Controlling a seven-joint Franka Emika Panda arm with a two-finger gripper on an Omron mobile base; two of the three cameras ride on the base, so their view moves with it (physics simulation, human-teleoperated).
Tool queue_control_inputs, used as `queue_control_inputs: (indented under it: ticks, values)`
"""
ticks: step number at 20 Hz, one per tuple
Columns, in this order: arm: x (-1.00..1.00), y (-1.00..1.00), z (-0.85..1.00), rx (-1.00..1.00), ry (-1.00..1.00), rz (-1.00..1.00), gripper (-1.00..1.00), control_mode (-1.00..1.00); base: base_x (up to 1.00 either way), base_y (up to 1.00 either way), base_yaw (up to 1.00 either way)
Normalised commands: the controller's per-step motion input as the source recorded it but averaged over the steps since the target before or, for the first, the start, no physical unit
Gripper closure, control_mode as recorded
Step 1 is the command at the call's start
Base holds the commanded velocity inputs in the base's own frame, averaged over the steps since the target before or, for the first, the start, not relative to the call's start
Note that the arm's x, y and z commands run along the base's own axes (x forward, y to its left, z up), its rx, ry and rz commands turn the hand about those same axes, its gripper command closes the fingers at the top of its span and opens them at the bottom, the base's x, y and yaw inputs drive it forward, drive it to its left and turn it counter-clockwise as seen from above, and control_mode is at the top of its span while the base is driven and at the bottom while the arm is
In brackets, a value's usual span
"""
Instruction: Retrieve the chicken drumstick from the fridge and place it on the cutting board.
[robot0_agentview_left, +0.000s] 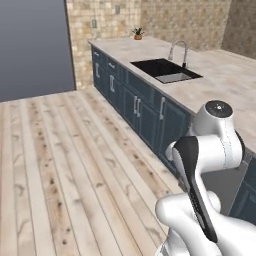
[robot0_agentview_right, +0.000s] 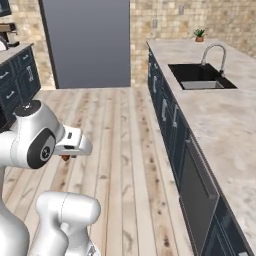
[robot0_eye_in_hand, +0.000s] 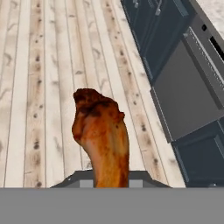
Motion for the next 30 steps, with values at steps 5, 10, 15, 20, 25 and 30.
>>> queue_control_inputs:
  ticks: [5, 10, 15, 20, 25, 30]
  values:
    - [0.0, 0.0, 0.0, 0.0, 0.0, 0.0, 1.0, 1.0, 0.79, 0.0, 0.0]
    - [0.0, 0.0, 0.0, 0.0, 0.0, 0.0, 1.0, 1.0, 0.62, 0.21, 0.04]
    - [0.0, 0.0, 0.0, 0.0, 0.0, 0.0, 1.0, 1.0, 0.53, 0.42, 0.36]
    - [0.0, 0.0, 0.0, 0.0, 0.0, 0.0, 1.0, 1.0, 0.36, 0.25, 0.62]
    - [0.0, 0.0, 0.0, 0.0, 0.0, 0.0, 1.0, 1.0, 0.07, 0.29, 0.74]
    - [0.0, 0.0, 0.0, 0.0, 0.0, 0.0, 1.0, 1.0, 0.0, 0.29, 0.75]
